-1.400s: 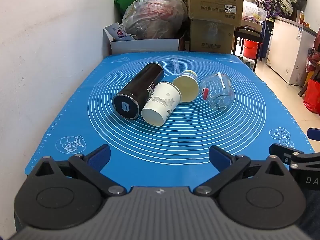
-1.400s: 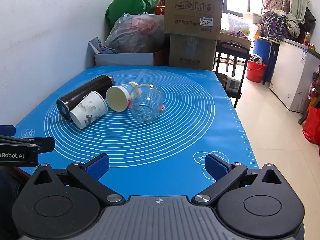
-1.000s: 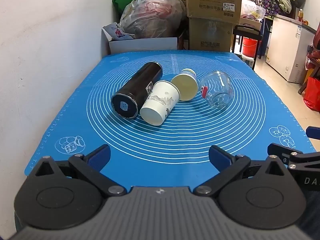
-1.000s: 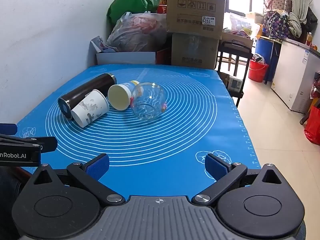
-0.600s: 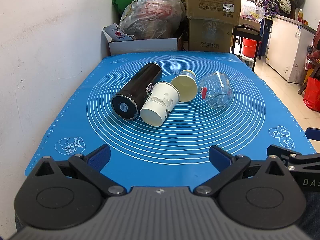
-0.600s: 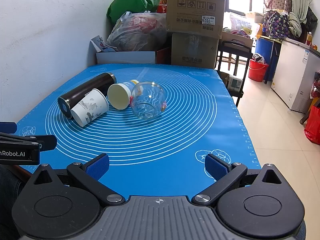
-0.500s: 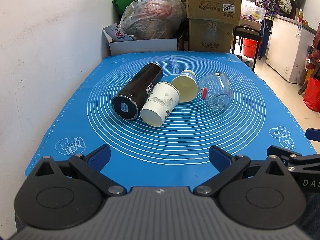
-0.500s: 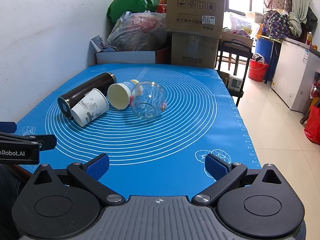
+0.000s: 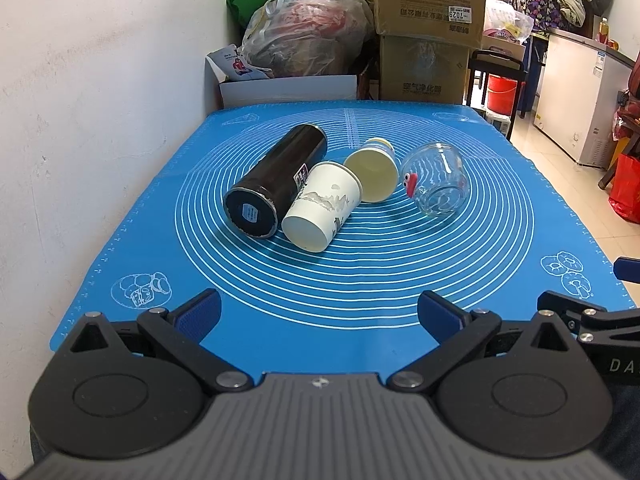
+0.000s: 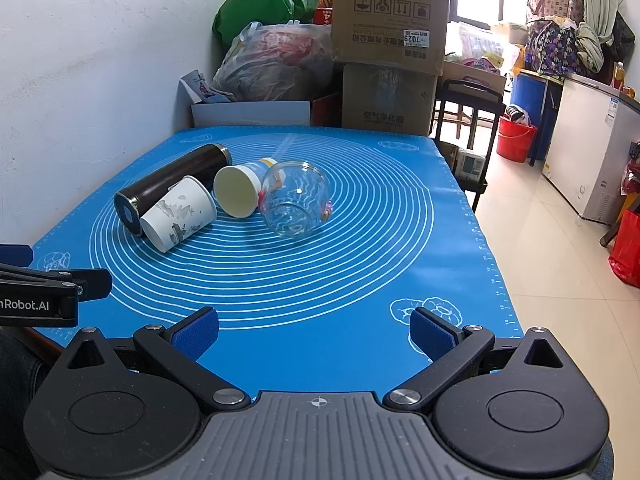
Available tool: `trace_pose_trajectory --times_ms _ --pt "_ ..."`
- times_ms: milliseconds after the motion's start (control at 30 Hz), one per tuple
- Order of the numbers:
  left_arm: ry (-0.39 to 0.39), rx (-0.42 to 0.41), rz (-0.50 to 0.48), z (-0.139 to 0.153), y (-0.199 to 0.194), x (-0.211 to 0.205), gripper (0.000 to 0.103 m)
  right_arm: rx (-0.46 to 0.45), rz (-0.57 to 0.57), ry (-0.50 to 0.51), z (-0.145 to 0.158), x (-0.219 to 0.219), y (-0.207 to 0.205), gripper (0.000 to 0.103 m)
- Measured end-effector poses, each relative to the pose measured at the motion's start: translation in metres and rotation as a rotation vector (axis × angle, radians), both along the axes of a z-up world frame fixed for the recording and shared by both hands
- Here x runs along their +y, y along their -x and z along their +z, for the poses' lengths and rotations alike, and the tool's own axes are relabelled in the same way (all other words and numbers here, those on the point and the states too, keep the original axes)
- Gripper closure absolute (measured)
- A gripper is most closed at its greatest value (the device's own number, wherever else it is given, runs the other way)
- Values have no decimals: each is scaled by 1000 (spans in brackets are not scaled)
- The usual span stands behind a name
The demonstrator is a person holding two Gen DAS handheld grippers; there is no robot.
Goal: Flip cup upside down
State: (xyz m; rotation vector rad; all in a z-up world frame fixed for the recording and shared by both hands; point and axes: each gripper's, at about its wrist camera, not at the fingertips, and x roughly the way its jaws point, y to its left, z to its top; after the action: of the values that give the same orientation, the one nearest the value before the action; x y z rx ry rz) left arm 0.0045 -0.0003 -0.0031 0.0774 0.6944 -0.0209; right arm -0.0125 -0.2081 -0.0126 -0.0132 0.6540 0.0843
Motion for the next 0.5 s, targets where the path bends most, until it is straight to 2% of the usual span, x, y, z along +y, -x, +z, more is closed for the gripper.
trace_pose_trajectory --times_ms 500 --pt "-1 0 -1 0 0 0 0 4 3 -1 -3 -1 0 0"
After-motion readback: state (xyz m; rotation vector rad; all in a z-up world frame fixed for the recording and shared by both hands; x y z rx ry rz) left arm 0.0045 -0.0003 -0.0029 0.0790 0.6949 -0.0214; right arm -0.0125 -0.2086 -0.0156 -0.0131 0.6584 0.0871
